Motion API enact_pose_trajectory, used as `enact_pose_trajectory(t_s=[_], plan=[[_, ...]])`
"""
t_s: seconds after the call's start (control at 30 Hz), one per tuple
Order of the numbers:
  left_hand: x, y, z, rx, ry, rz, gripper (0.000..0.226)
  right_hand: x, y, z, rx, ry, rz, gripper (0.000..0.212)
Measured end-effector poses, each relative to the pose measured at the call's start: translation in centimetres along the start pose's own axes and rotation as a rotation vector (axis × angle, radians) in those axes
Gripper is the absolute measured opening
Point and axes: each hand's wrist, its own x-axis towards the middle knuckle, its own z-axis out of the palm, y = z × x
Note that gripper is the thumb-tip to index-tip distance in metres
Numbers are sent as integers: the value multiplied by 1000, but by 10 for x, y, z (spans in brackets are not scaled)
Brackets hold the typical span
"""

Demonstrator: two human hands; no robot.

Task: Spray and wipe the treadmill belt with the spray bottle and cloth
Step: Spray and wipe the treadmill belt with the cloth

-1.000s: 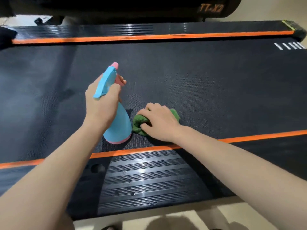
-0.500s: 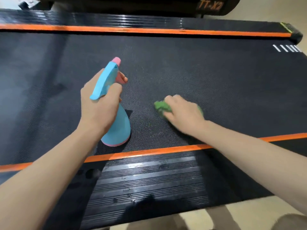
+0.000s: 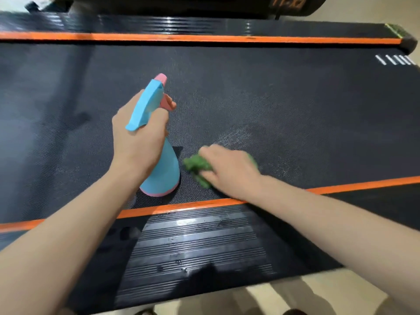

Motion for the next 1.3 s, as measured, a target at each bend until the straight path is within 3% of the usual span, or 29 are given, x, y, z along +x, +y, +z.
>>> enact_pose_trajectory(t_s=[0.07, 0.2, 0.3, 0.43, 0.53, 0.67, 0.77, 0.9, 0.97, 1.07, 1.13, 1.2, 1.3], plan=[[-2, -2, -1, -17, 8, 10, 34, -9, -10, -1, -6, -14, -194, 32], [-4, -1, -1, -28, 18, 11, 45, -22, 49, -16, -179, -27, -325, 41], [-5, 2, -2, -12, 13, 7, 40, -50, 93, -29, -341, -29, -236, 49], [-6, 2, -4, -4, 11, -13, 31, -68, 95, -30, -510, 4, -104, 57], [-6, -2, -4, 15, 6, 13, 32, -59, 87, -25, -477, -34, -110, 49], [-6, -2, -4, 10, 10, 14, 31, -38, 63, -12, -406, 46, -165, 32], [-6, 0, -3, -3, 7, 17, 32, -9, 31, -1, -355, 106, -279, 32], [-8, -1, -3, 11, 10, 48, 33, 20, 29, 3, -336, 62, -363, 37], [-7, 0, -2, 5, 15, 55, 38, 30, 59, 0, -337, 94, -213, 36], [-6, 0, -2, 5, 20, 44, 41, 46, 105, -13, -343, 154, 284, 32], [-3, -1, -1, 5, 30, 34, 33, 51, 96, -10, -317, 180, 401, 34], [-1, -1, 0, 14, 30, 19, 32, 46, 56, 0, -255, 191, 309, 37], [-3, -1, -1, 8, 16, 22, 41, 23, -2, 12, -207, 200, 18, 50]])
